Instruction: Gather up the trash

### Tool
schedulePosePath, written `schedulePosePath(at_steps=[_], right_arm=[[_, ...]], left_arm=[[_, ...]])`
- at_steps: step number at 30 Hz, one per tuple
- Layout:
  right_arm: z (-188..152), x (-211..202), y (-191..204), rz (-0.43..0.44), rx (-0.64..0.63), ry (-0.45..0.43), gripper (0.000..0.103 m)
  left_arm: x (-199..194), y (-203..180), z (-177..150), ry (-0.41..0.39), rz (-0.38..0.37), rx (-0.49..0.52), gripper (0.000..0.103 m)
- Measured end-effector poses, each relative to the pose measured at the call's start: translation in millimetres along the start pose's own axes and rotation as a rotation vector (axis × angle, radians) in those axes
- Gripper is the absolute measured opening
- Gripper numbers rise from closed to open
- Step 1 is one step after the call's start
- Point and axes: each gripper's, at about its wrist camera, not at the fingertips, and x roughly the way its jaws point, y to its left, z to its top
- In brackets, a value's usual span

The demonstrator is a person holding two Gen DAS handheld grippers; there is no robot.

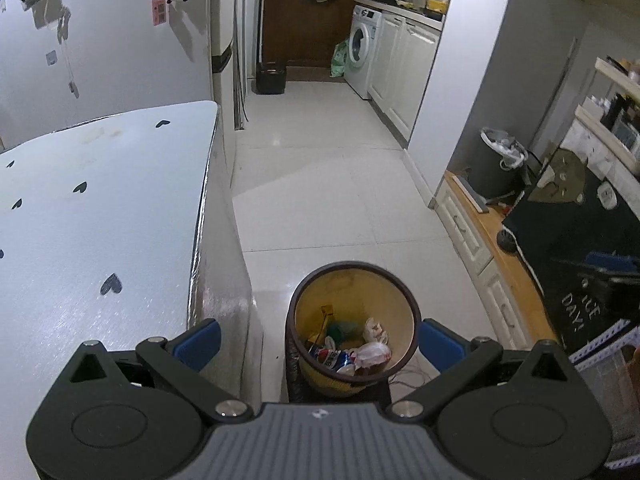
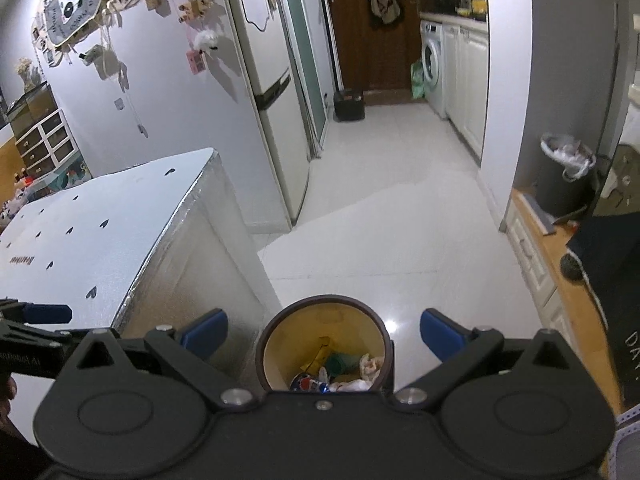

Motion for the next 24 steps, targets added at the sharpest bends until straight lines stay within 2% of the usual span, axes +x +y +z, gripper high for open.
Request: schedulePosePath(at_steps=[9, 19, 24], right_arm=[[-32.2, -19.5, 17.0, -0.053, -0.021, -0.062, 0.103], [-46.9, -24.3, 28.6, -0.032, -0.045, -0.042, 0.103], [-55.0, -14.9, 21.6, -0.028, -0.057, -0.019, 0.103]], left_arm=[[-11.0, 13.9, -27.5, -0.042, 0.032, 0.013, 0.103], [-17.1, 20.5, -42.7, -0.048, 0.061, -0.017, 0.103], [-16.8, 15.5, -55.0, -0.039, 0.086, -0.048, 0.103]])
